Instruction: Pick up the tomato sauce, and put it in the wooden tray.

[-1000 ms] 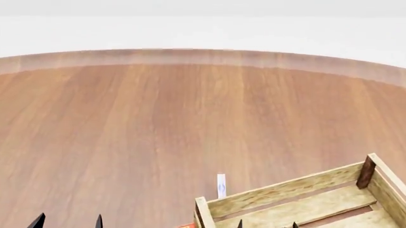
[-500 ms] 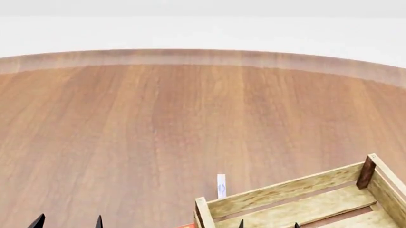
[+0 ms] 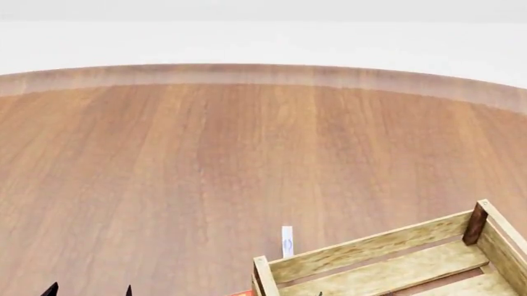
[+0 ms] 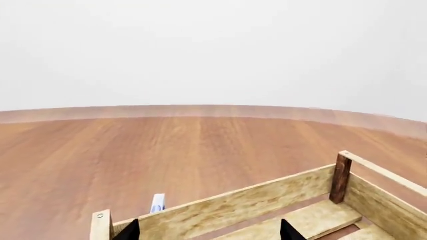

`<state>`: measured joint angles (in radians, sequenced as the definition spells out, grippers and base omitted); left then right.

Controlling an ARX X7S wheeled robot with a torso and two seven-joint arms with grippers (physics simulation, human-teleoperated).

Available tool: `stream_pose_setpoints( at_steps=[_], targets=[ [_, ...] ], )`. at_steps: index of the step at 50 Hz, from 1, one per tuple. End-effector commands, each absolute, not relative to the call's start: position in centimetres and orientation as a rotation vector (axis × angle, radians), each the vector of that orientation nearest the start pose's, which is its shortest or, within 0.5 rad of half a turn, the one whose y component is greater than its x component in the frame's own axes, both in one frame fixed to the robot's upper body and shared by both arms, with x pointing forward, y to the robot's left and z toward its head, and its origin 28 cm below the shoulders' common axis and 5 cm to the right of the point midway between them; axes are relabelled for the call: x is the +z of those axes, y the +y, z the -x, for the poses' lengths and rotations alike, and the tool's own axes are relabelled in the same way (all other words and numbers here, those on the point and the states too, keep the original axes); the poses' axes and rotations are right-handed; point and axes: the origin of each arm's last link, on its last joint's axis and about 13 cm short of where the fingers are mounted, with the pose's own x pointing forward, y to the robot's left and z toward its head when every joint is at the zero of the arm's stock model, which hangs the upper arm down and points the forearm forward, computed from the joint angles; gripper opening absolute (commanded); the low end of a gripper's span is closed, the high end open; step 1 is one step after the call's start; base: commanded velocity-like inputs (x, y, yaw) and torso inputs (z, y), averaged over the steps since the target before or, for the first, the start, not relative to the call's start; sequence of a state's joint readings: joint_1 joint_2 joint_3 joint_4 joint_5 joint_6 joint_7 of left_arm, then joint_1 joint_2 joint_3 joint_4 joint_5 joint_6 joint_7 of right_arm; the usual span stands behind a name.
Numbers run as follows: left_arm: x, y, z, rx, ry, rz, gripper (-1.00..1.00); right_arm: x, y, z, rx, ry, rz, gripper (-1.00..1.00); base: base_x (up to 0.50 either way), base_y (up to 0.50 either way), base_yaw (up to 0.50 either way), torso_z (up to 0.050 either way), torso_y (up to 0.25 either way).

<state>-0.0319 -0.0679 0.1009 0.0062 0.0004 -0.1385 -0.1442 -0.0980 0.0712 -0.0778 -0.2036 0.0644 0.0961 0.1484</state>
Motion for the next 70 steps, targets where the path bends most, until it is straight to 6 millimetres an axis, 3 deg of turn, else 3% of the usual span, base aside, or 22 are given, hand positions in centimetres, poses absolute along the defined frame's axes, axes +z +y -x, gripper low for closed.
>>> stream_pose_setpoints(
  at_steps=[1,10,36,70],
  targets=[
    [1.1,20.3,-21.4,0.037,0.064,-0.056,1.00,2.1,-9.6,-16.8,-0.023,0.057,0.019,1.00,0.00,0.00,0.00,0.000,0.000],
    [1.1,20.3,-21.5,0.035,0.064,-0.055,1.00,2.4,-10.4,-13.1,0.010,0.060,0.074,1.00,0.00,0.00,0.00,0.000,0.000],
    [1.1,20.3,-21.4,0.041,0.064,-0.060,1.00,1.0,-11.7,-8.0,-0.056,0.084,0.052,1.00,0.00,0.00,0.00,0.000,0.000],
    [1.1,20.3,-21.5,0.043,0.065,-0.062,1.00,-0.6,-11.5,-4.4,-0.052,0.111,0.005,1.00,0.00,0.00,0.00,0.000,0.000]
  ],
)
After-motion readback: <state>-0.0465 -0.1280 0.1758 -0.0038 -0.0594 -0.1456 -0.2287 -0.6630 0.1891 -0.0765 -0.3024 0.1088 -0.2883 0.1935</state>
